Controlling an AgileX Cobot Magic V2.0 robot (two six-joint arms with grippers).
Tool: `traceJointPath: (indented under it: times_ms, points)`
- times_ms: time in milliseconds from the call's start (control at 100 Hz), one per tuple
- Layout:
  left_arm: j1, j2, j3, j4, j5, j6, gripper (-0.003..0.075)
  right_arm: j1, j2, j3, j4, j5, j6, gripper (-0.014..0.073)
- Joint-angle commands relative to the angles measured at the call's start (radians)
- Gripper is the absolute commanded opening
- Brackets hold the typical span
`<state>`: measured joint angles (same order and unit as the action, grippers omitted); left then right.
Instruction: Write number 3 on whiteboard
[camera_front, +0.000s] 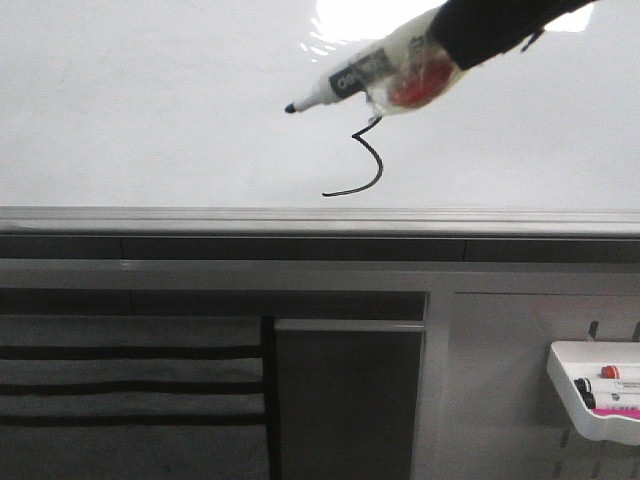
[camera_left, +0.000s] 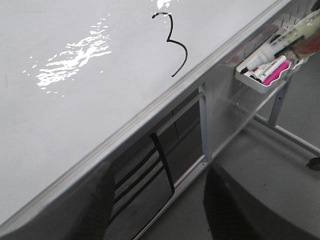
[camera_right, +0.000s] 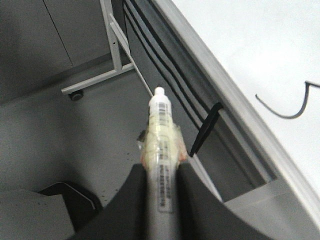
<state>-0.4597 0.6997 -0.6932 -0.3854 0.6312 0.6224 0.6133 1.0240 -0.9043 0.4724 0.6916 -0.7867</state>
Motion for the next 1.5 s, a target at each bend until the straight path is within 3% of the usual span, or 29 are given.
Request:
traceJointPath:
  times_ms: [0,330,620,780,1010,1230,1490]
  points:
    - [0.005,0.000,-0.027,-0.030,-0.066,-0.008,0.0367,0.002,-0.045,-0.022,0.023,-0.022,-0.122,-0.0002]
    - [0.005,0.000,-0.027,-0.034,-0.100,-0.008,0.0367,0.002,-0.062,-0.022,0.023,-0.027,-0.403,-0.0002]
    - [0.005,0.000,-0.027,-0.087,-0.183,-0.008,0.0367,0.002,-0.062,-0.028,0.023,-0.134,-0.454,-0.0002]
    - [0.000,0.056,-0.061,-0.090,-0.089,0.165,0.0367,0.013,-0.062,-0.028,0.023,-0.134,-0.498,-0.0002]
    - [-0.152,0.265,-0.219,-0.080,0.049,0.352,0.0367,0.108,-0.060,-0.028,0.023,-0.227,-0.555,-0.0002]
    - [-0.300,0.423,-0.339,0.026,0.047,0.352,0.0367,0.130,-0.060,-0.028,0.023,-0.224,-0.555,-0.0002]
    - [-0.374,0.504,-0.423,0.059,0.030,0.352,0.0367,0.130,-0.033,-0.028,0.023,-0.197,-0.555,-0.0002]
